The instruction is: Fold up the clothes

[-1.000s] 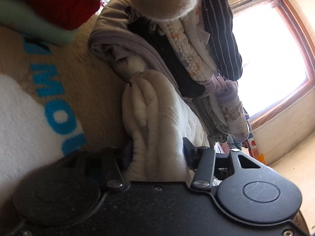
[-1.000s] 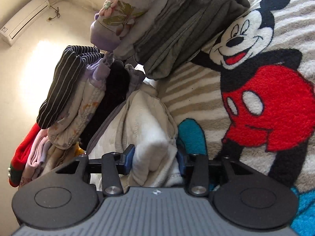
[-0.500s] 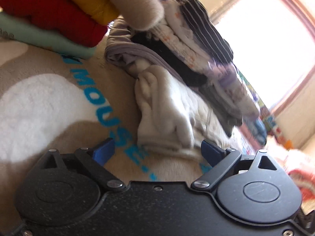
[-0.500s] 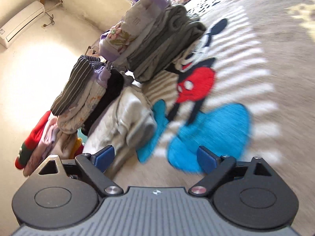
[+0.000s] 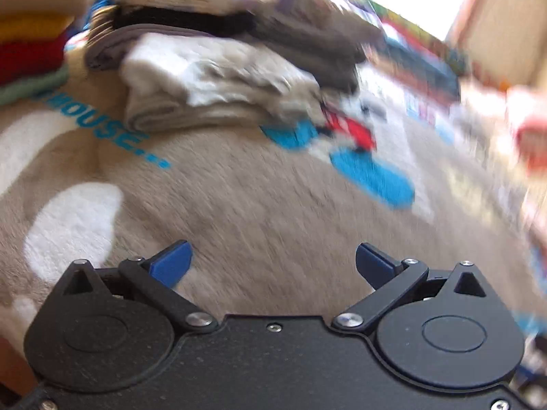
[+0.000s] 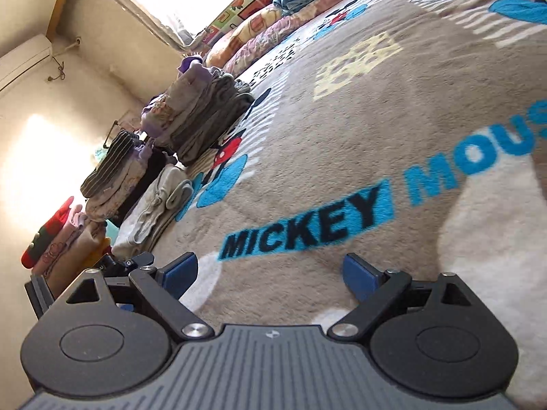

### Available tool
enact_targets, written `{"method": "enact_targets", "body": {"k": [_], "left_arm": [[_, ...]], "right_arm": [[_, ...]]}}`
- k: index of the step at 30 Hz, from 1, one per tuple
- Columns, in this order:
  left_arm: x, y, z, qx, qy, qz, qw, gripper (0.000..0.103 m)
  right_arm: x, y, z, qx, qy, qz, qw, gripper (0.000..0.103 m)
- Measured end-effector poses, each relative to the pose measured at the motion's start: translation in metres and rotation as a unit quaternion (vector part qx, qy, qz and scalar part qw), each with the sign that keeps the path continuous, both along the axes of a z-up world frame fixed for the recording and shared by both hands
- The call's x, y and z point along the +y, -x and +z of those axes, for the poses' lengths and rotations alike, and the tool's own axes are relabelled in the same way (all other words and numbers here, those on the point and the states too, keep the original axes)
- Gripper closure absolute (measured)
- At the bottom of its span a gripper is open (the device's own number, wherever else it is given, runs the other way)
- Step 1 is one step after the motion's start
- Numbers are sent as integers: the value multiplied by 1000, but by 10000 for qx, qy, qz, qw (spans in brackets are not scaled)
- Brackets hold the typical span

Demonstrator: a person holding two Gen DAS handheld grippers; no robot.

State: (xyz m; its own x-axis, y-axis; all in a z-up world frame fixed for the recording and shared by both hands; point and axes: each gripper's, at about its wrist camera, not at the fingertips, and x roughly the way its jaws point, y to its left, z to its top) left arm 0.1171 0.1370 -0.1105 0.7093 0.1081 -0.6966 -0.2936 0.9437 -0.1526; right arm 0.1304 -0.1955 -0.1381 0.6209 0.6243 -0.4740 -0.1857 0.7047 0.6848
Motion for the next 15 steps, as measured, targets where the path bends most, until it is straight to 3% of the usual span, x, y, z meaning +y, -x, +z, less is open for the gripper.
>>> {"method": "enact_targets", "body": {"k": [2,6,15], "left_arm": [[-22,8,0,298,-367,-201,9987,0],[-31,37,6,375,-233,-123,9989,0],[-6,108,79,-217,-715,803,9940,0]], "right_arm": [[1,9,8,30,272,-110,9996,0],[17,21,28,45,828,-15,9966,0],[84,59,112,-939,1817,807,9755,0]]}}
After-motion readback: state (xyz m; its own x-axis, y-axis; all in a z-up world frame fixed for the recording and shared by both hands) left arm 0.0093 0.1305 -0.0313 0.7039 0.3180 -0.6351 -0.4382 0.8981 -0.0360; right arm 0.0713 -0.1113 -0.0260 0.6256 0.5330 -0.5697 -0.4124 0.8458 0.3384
